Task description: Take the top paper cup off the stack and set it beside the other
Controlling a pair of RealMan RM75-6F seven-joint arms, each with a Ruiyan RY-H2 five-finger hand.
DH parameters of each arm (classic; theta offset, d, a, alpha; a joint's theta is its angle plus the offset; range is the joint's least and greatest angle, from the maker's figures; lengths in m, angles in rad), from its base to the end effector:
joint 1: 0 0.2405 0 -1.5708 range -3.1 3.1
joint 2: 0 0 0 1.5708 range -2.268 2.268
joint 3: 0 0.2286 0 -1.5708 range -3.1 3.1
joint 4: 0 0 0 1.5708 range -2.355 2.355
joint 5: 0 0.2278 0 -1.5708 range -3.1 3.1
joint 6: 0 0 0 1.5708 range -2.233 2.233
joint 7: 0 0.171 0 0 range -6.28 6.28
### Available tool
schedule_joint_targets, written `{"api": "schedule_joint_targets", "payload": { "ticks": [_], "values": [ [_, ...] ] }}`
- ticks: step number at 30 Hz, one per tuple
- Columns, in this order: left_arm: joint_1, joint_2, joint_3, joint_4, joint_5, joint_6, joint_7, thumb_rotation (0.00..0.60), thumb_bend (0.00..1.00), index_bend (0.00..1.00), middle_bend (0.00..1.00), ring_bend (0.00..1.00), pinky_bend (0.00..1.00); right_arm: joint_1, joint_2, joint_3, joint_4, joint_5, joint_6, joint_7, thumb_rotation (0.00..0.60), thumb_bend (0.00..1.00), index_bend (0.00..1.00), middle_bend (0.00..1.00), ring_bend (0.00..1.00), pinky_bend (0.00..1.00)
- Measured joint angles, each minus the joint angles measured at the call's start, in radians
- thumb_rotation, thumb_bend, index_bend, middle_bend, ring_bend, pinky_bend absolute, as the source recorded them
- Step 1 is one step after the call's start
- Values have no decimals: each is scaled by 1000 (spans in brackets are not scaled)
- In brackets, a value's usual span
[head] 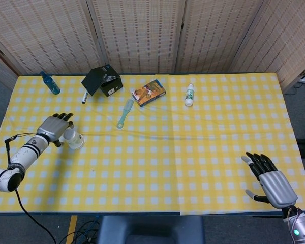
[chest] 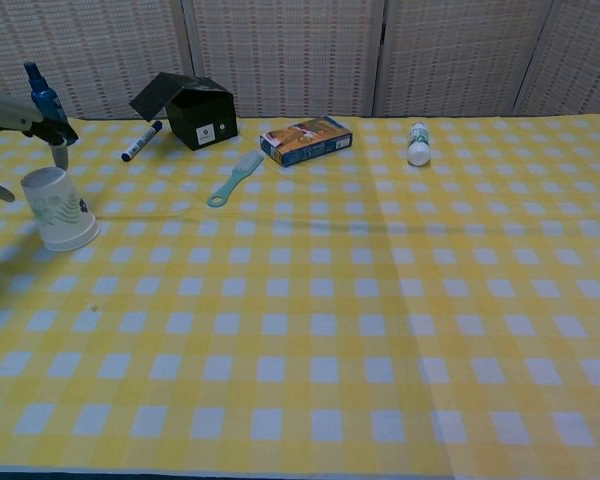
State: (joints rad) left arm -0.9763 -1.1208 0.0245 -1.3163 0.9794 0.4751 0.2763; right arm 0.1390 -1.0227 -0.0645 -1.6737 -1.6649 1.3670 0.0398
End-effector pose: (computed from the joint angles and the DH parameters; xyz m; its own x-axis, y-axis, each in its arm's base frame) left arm -0.2255 0.4339 0.0774 0.7716 0.4192 0.4784 0.6215 -0.3370 -0.7072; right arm -0.2756 -0.1897 0.1073 0.4281 -0.2100 0.8790 -0.8985 -0.2031 0.3891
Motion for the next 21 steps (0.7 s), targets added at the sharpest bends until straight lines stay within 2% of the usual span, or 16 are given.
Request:
{"api": "schedule_joint_targets", "payload": {
  "ticks": [21],
  "values": [
    [-4, -12, -12, 10, 38, 8, -35, 600, 290, 358, 0, 0, 149, -2, 2, 2, -3, 7, 5, -4, 600, 213, 0, 0, 0, 0]
  ]
}}
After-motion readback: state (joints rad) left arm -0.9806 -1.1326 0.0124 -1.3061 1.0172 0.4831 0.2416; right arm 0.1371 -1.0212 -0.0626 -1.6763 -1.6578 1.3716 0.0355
